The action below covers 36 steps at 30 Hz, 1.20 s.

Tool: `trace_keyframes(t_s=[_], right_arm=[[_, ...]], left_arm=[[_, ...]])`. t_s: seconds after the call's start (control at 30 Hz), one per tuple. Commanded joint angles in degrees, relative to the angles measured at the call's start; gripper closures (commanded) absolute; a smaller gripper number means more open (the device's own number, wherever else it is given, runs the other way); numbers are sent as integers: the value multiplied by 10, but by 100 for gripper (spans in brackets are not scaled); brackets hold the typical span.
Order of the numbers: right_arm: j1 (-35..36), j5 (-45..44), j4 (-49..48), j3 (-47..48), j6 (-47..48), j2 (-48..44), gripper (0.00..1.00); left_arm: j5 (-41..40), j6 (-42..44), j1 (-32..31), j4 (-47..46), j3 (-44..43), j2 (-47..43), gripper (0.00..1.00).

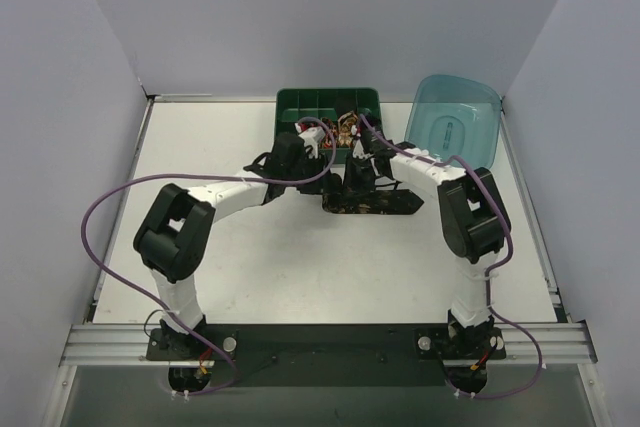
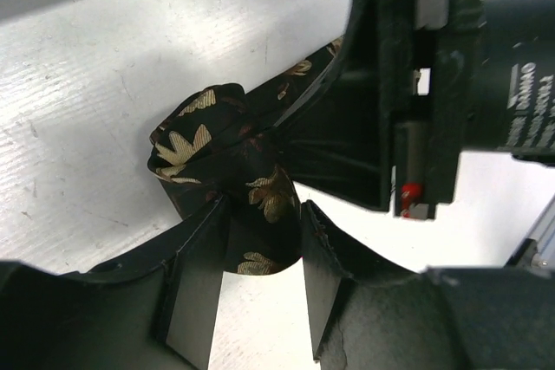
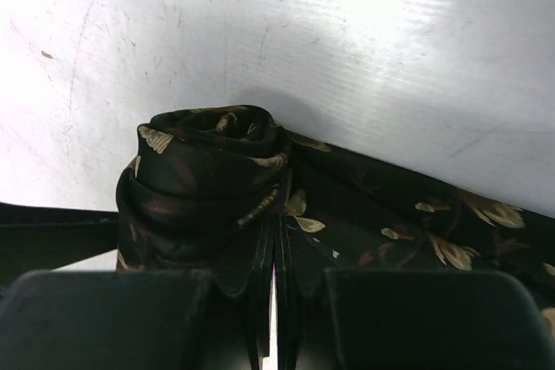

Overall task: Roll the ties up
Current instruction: Roll the tie at the center of the board.

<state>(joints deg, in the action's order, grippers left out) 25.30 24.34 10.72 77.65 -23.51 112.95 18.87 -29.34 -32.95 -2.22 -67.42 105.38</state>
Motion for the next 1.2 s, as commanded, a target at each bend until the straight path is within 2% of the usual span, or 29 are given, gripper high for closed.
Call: trace_keyframes(t_s=[0.0, 0.17, 0.33, 0.87, 1.17], right_arm=[[7, 13, 2, 0, -11, 15, 100], [2, 14, 14, -7, -10, 18, 100], [-12, 5, 30, -39, -10, -23, 100], [-61, -50, 99, -58, 0, -103, 100], [-67, -48, 98, -48, 6, -110, 100]], left_arm=[[-24, 25, -17, 48, -39, 15, 51], [-23, 26, -31, 51, -57, 36, 50], [-32, 29, -43, 62, -72, 54, 49], [-73, 49, -81, 160, -175, 121, 44], [-80, 50, -88, 152, -183, 126, 36]])
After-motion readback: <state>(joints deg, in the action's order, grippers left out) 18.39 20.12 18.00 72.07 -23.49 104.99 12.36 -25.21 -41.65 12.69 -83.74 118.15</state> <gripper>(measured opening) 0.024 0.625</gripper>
